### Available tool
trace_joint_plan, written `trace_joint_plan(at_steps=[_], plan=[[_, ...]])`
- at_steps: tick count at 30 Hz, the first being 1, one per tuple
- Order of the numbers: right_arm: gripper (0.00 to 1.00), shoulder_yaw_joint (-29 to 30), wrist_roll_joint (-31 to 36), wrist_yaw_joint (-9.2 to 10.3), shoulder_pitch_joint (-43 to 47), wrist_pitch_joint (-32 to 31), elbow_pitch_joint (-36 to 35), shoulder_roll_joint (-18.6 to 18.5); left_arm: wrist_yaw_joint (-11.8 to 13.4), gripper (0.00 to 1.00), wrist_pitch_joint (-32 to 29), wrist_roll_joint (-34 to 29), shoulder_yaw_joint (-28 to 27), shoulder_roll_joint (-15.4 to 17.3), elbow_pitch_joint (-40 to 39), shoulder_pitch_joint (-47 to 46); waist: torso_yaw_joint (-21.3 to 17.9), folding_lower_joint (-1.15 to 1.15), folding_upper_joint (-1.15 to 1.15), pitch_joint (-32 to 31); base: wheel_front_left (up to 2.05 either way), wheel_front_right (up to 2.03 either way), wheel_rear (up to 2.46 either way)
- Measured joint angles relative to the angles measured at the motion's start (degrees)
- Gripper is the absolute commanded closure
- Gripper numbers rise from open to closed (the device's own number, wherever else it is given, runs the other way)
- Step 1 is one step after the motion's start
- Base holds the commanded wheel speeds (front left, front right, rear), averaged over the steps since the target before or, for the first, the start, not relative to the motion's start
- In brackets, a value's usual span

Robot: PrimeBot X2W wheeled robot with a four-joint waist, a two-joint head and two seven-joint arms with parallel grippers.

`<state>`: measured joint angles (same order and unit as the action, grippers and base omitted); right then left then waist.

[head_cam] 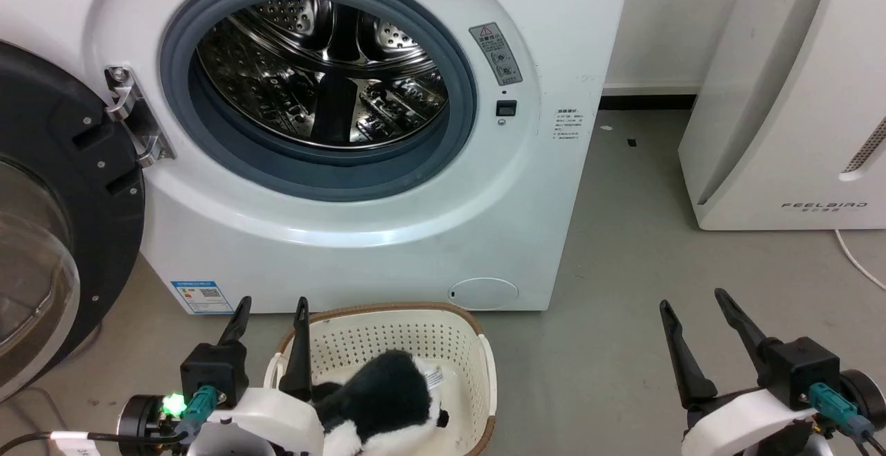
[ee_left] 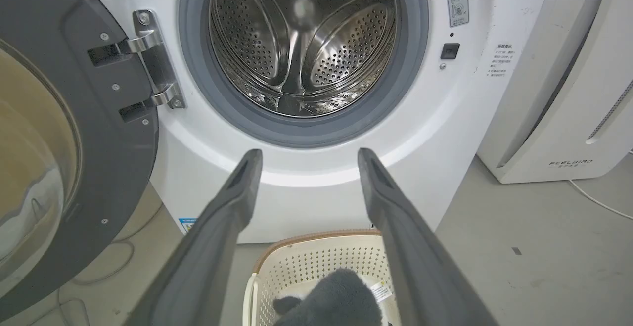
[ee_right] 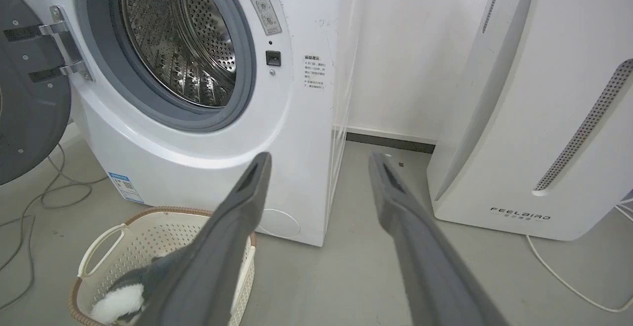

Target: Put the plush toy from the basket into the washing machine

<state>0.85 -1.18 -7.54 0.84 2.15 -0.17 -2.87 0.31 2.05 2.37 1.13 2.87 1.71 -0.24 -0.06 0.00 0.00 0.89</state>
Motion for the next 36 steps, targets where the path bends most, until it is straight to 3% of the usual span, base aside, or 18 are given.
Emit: trace_joint_plan(at_steps=[15,36], plan=[[0.0,-0.01,-0.93,0.0,-0.04,1.85,-1.05,0.0,-0.51,0.0,1.82,1.47,1.68,-0.01,5.54,-1.37,-0.75,0.0,0.0,3.64,0.0,0.0,0.0],[0.0,0.05,-0.9,0.0,-2.4,4.22,-1.82,0.0,-2.11,0.0,4.33,3.46,2.04,1.12,20.51,-8.39,-3.13,0.0,0.0,11.36,0.0,0.0,0.0]])
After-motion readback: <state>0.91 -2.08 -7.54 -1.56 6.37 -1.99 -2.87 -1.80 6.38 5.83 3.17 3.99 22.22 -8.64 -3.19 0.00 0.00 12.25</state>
